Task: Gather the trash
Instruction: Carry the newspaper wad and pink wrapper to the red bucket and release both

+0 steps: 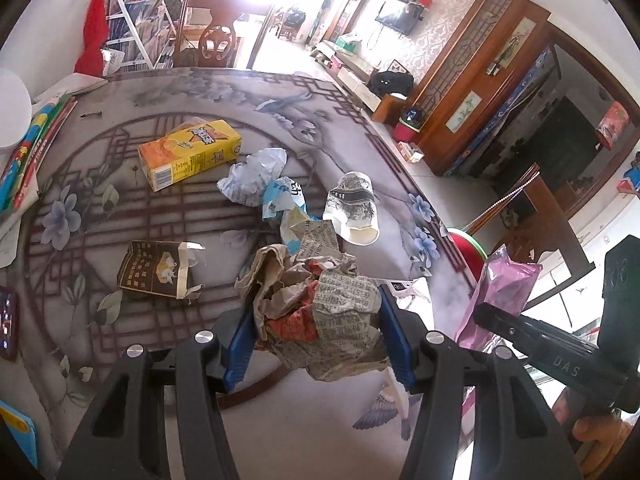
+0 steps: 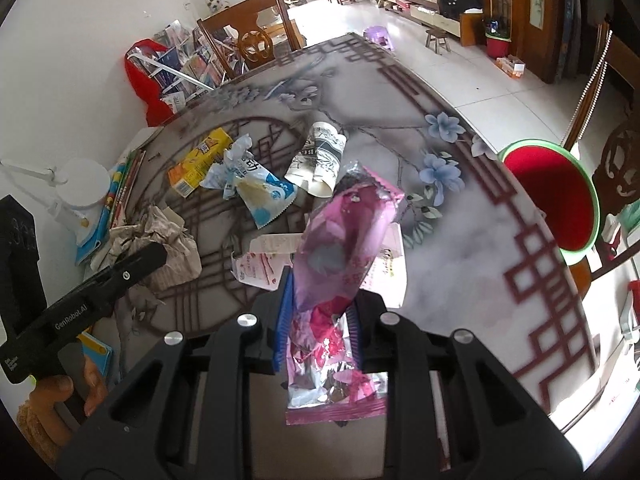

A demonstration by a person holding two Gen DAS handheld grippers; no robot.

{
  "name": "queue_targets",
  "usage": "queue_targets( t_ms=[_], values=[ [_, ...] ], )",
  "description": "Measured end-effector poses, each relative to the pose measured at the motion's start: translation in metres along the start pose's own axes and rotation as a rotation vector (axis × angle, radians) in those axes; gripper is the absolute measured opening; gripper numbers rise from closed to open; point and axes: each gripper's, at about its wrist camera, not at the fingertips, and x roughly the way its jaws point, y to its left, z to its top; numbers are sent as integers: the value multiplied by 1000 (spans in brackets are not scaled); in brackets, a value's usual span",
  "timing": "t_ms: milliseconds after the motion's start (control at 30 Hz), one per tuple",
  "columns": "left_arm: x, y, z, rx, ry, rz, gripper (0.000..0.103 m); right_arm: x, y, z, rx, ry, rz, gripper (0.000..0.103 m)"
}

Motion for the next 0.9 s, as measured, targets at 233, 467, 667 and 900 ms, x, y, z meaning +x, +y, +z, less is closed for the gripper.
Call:
queue_targets(
  t_ms=[233,467,667,900],
  values=[
    [-3,2,3,-2,-5,18,53,6,1,1,-11,21,7,24],
    [-17,-9,30,84,-70,39,54,3,7,13,-40,-8,11,24],
    [-24,-8,37,32,-97,48,54,0,9,21,-46,-27,13,24],
    [-21,-8,33,2,-104,99,54,5,4,32,-41,-56,30,24]
  ],
)
